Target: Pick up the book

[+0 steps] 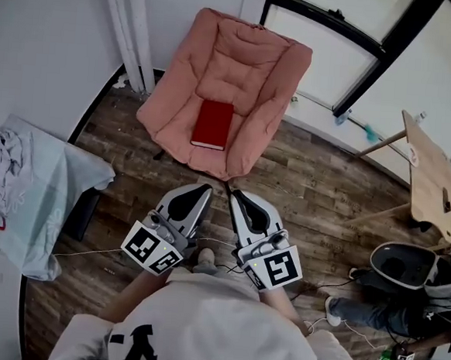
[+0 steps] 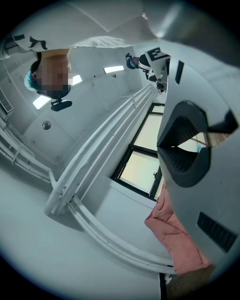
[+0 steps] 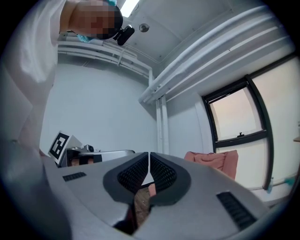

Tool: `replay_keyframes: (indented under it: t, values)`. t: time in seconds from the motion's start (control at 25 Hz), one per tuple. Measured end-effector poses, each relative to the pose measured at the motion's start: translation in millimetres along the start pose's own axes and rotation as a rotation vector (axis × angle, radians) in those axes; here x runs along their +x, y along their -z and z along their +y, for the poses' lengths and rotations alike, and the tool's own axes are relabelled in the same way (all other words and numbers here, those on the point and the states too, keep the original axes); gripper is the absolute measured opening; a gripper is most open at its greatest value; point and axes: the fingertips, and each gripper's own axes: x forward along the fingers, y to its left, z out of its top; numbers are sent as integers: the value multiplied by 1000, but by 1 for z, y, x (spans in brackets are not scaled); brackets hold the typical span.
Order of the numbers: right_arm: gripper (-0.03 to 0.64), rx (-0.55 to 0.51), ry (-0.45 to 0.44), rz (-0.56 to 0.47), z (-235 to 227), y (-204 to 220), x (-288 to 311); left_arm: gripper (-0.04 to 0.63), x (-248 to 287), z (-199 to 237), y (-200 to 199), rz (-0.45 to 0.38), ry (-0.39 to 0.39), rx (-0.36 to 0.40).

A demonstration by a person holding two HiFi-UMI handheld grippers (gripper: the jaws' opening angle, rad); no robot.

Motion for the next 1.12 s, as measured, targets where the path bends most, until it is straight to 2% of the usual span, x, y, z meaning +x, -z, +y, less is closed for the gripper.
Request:
replay_keyframes:
  t: [0.48, 0.72, 0.96, 1.12]
  values:
    - [34, 11, -36, 9, -27, 5, 30, 3, 30, 26, 5, 14, -20, 18]
    - [34, 35, -58, 41, -28, 17, 46, 3, 30, 41, 8, 30, -50, -1]
    - [34, 27, -36, 67, -44, 33, 72, 3, 38, 77, 17, 38, -84, -15]
    - [34, 38, 0, 83, -68, 47, 98, 5, 58, 113, 23, 75, -105, 31]
